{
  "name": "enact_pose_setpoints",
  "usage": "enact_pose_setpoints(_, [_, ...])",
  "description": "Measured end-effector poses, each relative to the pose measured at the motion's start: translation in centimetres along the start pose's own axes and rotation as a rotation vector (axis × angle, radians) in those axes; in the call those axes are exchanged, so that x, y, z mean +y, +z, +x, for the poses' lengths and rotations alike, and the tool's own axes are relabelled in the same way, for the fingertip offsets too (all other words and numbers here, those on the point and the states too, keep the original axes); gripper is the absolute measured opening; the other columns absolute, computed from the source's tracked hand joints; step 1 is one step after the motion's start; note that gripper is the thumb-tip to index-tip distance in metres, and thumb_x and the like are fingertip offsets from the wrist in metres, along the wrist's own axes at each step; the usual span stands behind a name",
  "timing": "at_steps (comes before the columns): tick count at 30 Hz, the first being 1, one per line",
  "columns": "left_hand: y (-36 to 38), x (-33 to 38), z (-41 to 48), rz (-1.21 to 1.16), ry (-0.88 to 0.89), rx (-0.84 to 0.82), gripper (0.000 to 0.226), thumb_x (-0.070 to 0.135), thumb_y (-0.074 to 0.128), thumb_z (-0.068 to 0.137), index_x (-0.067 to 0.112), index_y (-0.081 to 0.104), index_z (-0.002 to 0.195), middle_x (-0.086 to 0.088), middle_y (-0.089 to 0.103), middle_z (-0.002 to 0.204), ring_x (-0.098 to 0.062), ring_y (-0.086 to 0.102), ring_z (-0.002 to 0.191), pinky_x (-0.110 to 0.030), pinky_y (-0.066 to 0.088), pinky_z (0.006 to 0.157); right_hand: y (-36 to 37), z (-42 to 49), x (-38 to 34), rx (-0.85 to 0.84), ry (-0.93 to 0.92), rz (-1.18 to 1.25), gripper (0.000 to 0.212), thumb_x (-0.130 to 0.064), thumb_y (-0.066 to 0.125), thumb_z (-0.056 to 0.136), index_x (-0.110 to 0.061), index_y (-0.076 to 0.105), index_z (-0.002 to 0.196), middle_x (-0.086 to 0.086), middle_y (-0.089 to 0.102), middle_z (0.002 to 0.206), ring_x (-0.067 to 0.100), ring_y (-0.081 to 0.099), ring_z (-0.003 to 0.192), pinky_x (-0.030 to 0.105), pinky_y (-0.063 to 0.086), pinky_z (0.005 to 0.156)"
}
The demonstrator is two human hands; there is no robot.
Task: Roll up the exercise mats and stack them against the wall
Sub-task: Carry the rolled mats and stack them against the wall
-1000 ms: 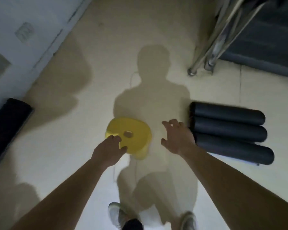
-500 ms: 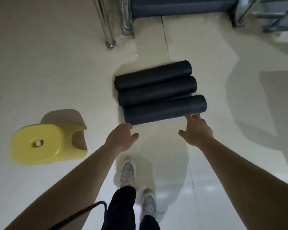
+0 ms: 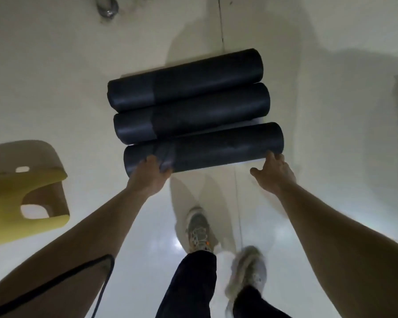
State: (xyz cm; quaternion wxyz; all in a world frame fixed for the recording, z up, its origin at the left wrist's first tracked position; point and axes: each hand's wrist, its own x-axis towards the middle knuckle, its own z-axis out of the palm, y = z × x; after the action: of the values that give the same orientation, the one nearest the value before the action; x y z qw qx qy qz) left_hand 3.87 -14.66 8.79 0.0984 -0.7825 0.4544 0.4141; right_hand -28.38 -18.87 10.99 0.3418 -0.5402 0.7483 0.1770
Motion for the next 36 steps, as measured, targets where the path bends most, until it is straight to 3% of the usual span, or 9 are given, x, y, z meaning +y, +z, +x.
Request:
enact_pose_setpoints(3, [3.6,-0.5,3.8,-0.067,-0.186,0.133,0.080,0.052,0.061,0.094,0.007,0.029,0.152,-0.022,0.040,0.147,-0.046,0.043,0.133,-0.054,0.043,0.103,2.1,6.8,2.4,0.030,0.016,-0.009,0.073,-0.048,0.057,0.099,-0.014,0.026,0.155,0.021,0.034,0.152,0.045,0.044,0.133,0.053,0.043,0.105])
enact_pose_setpoints(7, [7.7,-2.0,9.2,-0.253,-0.411,0.418,0.096,0.057,0.063,0.091,0.008,0.014,0.158,-0.018,0.024,0.159,-0.047,0.030,0.141,-0.058,0.035,0.109,5.0,15.6,4.6,0.196,0.045,0.111,0.079,-0.048,0.049,0.101,-0.006,0.013,0.158,0.026,0.020,0.158,0.051,0.034,0.137,0.056,0.037,0.107])
enact_pose_setpoints(12, [10.3,-5.5,15.0,-0.457,-0.564,0.652,0.095,0.062,0.061,0.090,0.003,0.024,0.155,-0.021,0.033,0.156,-0.046,0.036,0.138,-0.053,0.032,0.116,7.3,22.3,6.0,0.299,0.090,0.304,0.085,-0.052,0.049,0.101,-0.007,0.009,0.161,0.027,0.025,0.158,0.050,0.034,0.139,0.056,0.033,0.111])
enact_pose_setpoints(17, [10.7,-7.5,15.6,-0.642,-0.669,0.702,0.089,0.075,0.063,0.075,0.009,0.050,0.132,-0.015,0.061,0.133,-0.039,0.059,0.121,-0.048,0.048,0.102,8.2,23.2,5.9,0.407,0.155,0.388,0.086,-0.056,0.057,0.091,-0.008,0.026,0.155,0.025,0.043,0.145,0.048,0.047,0.128,0.055,0.041,0.104])
enact_pose_setpoints(21, [11.1,-6.3,15.4,-0.682,-0.591,0.797,0.108,0.088,0.068,0.053,0.017,0.048,0.132,-0.005,0.057,0.132,-0.033,0.059,0.119,-0.052,0.052,0.098,8.7,22.1,6.4,0.393,0.139,0.291,0.109,-0.074,0.060,0.081,-0.014,0.014,0.160,0.026,0.040,0.146,0.048,0.045,0.130,0.057,0.042,0.103])
enact_pose_setpoints(25, [12.3,-6.9,15.5,-0.610,-0.499,0.643,0.122,0.079,0.081,0.052,0.015,0.032,0.144,-0.008,0.041,0.142,-0.033,0.047,0.132,-0.052,0.044,0.109,9.3,21.2,8.0,0.287,0.051,0.062,0.124,-0.093,0.049,0.067,-0.026,0.001,0.160,0.032,0.031,0.148,0.053,0.038,0.132,0.063,0.033,0.111])
enact_pose_setpoints(28, [12.3,-7.5,15.4,-0.591,-0.512,0.591,0.122,0.072,0.082,0.055,0.013,0.027,0.147,-0.010,0.037,0.145,-0.036,0.043,0.135,-0.052,0.041,0.111,8.7,20.2,7.1,0.280,-0.234,-0.272,0.128,-0.096,0.049,0.060,-0.025,0.012,0.160,0.028,0.017,0.160,0.050,0.020,0.146,0.067,0.013,0.118])
enact_pose_setpoints(31, [12.8,-6.2,14.9,-0.646,-0.573,0.594,0.129,0.068,0.082,0.065,0.015,0.011,0.158,-0.013,0.027,0.153,-0.042,0.044,0.134,-0.054,0.042,0.109,9.5,19.8,1.8,0.124,-0.696,-0.595,0.140,-0.088,0.071,0.055,-0.027,0.004,0.162,0.020,0.012,0.164,0.045,0.019,0.149,0.065,0.019,0.121])
enact_pose_setpoints(36, [17.3,-2.1,12.5,-1.041,-0.686,0.672,0.116,0.064,0.072,0.081,0.014,0.004,0.162,-0.014,0.018,0.160,-0.040,0.044,0.136,-0.044,0.040,0.106,12.7,19.4,-8.7,-0.042,-0.865,-0.782,0.147,-0.085,0.074,0.051,-0.038,-0.018,0.156,0.015,0.014,0.158,0.043,0.028,0.142,0.062,0.027,0.118])
